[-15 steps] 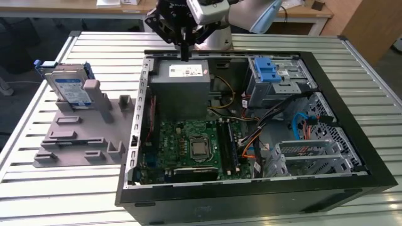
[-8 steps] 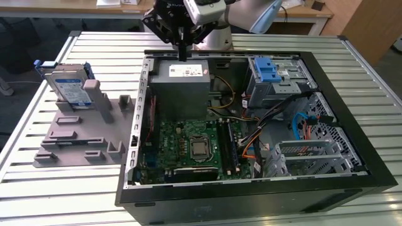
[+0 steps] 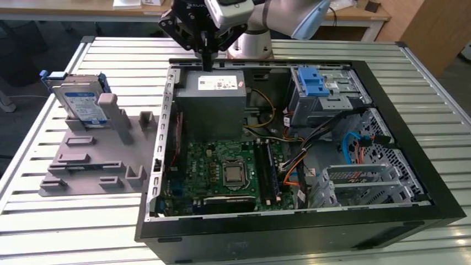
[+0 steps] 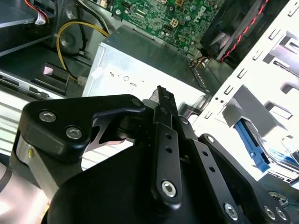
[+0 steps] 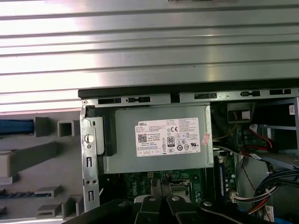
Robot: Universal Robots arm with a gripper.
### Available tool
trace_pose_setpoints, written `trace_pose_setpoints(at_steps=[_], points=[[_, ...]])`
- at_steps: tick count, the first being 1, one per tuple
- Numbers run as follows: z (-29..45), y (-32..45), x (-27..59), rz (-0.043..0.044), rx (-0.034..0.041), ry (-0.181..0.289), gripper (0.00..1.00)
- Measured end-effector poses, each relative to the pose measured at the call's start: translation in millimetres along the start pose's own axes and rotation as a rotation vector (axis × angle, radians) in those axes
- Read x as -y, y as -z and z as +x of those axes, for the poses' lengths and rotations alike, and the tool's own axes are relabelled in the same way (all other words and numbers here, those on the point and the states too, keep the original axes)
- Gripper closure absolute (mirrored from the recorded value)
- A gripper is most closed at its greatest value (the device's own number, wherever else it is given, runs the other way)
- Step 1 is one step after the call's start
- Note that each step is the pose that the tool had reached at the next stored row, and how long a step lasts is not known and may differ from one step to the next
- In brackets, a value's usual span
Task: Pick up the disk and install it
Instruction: 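Reach for the disk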
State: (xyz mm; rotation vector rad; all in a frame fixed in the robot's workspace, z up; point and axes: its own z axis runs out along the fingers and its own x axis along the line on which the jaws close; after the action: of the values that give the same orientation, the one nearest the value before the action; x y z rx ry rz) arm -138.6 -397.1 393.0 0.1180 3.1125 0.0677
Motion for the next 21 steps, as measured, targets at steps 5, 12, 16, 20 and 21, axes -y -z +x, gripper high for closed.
trace_pose_setpoints(at_steps=[5,12,16,20,21], points=[[4.7,-0.2,-0.2,0.0000,0.0000,0.000,0.89],[8.8,-0.5,-0.4,0.0001,-0.0004,0.000,0.89],[11.3,-0.7,-0.5,0.0001,-0.0007,0.000,0.89],[13.8,-0.9,-0.8,0.0002,-0.0011,0.000,0.89],[14.4,-1.0,-0.8,0.0001,-0.0011,0.000,0.89]])
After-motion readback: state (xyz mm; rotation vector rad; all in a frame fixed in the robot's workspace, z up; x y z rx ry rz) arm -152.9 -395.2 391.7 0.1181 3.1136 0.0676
